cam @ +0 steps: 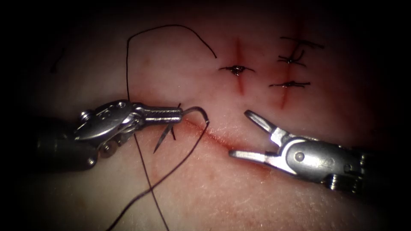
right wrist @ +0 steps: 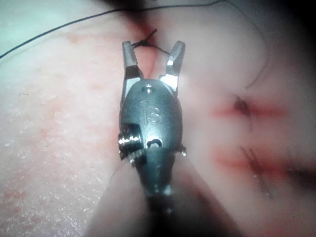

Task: Wound Closure
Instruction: Hand off the needle from the left to the right hand.

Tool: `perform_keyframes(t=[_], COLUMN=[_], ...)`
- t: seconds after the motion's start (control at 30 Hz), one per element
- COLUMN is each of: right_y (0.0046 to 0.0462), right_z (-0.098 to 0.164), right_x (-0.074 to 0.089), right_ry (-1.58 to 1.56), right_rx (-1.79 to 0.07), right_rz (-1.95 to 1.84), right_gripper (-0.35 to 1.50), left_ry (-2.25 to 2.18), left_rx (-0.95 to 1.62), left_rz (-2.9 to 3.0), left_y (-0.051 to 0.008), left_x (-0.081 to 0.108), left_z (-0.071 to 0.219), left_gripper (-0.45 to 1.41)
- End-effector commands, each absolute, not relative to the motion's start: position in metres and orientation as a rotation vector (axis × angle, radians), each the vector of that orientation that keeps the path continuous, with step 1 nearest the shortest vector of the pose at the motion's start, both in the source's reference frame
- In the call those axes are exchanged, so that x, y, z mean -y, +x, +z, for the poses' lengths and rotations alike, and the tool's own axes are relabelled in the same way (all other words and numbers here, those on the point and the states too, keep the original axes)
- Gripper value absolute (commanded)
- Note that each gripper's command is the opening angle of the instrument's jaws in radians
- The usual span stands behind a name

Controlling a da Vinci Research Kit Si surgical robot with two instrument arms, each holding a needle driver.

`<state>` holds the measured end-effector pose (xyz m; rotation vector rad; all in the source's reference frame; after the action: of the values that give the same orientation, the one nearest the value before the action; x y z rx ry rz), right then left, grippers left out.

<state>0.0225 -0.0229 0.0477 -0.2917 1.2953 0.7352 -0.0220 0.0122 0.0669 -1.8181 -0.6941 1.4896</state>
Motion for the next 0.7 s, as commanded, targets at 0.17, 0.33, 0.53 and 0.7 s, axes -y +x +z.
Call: perform_keyframes(t=[0.17,0.33,0.53,0.7], right_y=[0.0256,0.0268,0.0285,0.0298], right_z=[0.0485,0.0486,0.0489,0.0491], right_x=[0.0222,0.0217,0.0207,0.0202], right_ry=[-0.264,-0.237,-0.208,-0.205], right_rx=[-1.362,-1.390,-1.419,-1.438], right_rz=[0.860,0.924,0.959,0.970], right_gripper=[1.25,1.10,1.08,0.98], left_ry=[-1.851,-1.869,-1.893,-1.901], left_rx=[0.701,0.713,0.736,0.747], left_rz=[1.445,1.426,1.415,1.411], left_y=[-0.0227,-0.0232,-0.0240,-0.0241], left_x=[-0.0118,-0.0117,-0.0114,-0.0113], left_z=[0.0675,0.0675,0.0671,0.0668], left_gripper=[-0.45,-0.45,-0.45,-0.45])
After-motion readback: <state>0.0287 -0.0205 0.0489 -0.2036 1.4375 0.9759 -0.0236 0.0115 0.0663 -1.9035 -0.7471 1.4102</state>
